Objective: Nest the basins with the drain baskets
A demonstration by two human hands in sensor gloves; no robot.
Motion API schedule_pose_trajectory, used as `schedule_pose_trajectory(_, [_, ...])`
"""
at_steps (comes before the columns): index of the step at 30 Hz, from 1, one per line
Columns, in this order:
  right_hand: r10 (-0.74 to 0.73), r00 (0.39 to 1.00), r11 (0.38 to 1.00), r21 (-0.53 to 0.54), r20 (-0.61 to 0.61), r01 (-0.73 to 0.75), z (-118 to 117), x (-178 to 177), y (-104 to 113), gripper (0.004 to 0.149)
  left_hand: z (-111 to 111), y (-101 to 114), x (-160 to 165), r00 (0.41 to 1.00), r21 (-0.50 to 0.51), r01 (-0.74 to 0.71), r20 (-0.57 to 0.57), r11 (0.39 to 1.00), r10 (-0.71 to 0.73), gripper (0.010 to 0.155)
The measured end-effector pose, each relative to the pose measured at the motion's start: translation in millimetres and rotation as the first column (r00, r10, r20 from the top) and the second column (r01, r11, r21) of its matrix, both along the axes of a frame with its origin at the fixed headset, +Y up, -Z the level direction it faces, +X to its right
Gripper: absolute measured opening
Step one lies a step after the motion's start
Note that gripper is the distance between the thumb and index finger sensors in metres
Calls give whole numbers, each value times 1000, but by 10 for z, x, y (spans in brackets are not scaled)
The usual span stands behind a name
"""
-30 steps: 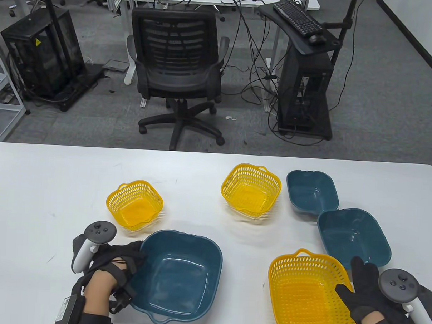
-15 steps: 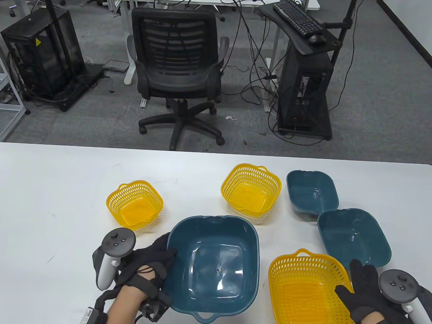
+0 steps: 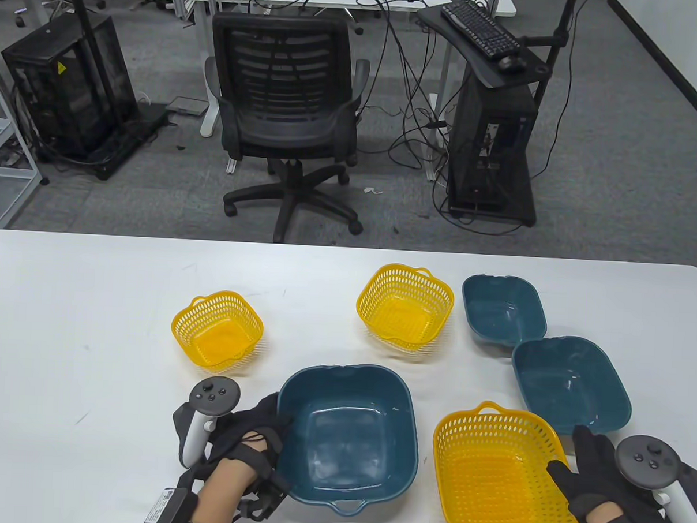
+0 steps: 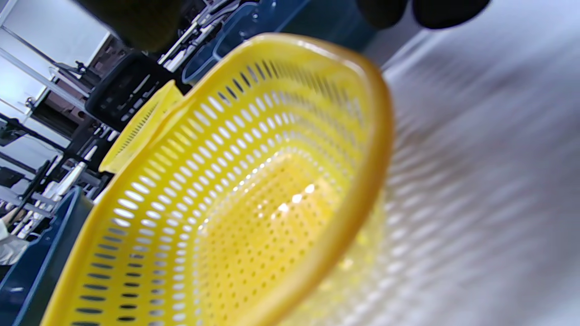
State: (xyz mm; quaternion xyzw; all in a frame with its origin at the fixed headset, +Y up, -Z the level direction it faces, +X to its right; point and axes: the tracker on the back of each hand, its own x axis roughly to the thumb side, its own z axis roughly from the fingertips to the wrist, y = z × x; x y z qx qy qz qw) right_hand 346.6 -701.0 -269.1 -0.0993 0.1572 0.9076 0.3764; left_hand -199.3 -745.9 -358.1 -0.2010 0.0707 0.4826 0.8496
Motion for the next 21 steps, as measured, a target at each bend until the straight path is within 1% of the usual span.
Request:
schedule_pose_trajectory(5, [24, 1000, 999, -27, 16, -24, -6, 4, -14, 83, -6, -4, 18, 1000, -1, -3, 13, 1000, 3, 64])
schedule_pose_trajectory(7, [36, 999, 999, -42, 23, -35, -13, 2, -28, 82, -6, 1, 15, 1000, -15, -3, 29, 1000, 3, 64])
schedule_pose_trajectory(12, [49, 998, 995, -93, 33, -46, -46, -8, -98, 81, -3, 1, 12, 999, -23, -1, 44, 1000, 2, 64])
schedule_pose_trajectory(15, [84, 995, 991, -111, 51, -78, -81, -13, -144, 81, -4, 0, 21, 999, -27, 0, 51, 1000, 1, 64])
schedule_pose_trajectory(17, [90, 995, 990, -110, 51, -84, -107, -12, -171, 79, -5, -5, 34, 998, -34, -4, 55, 999, 6, 64])
schedule_pose_trajectory(21, [69, 994, 993, -100, 90, -60, -139, 8, -209, 71, -2, -20, 53, 997, -53, -12, 74, 999, 16, 65])
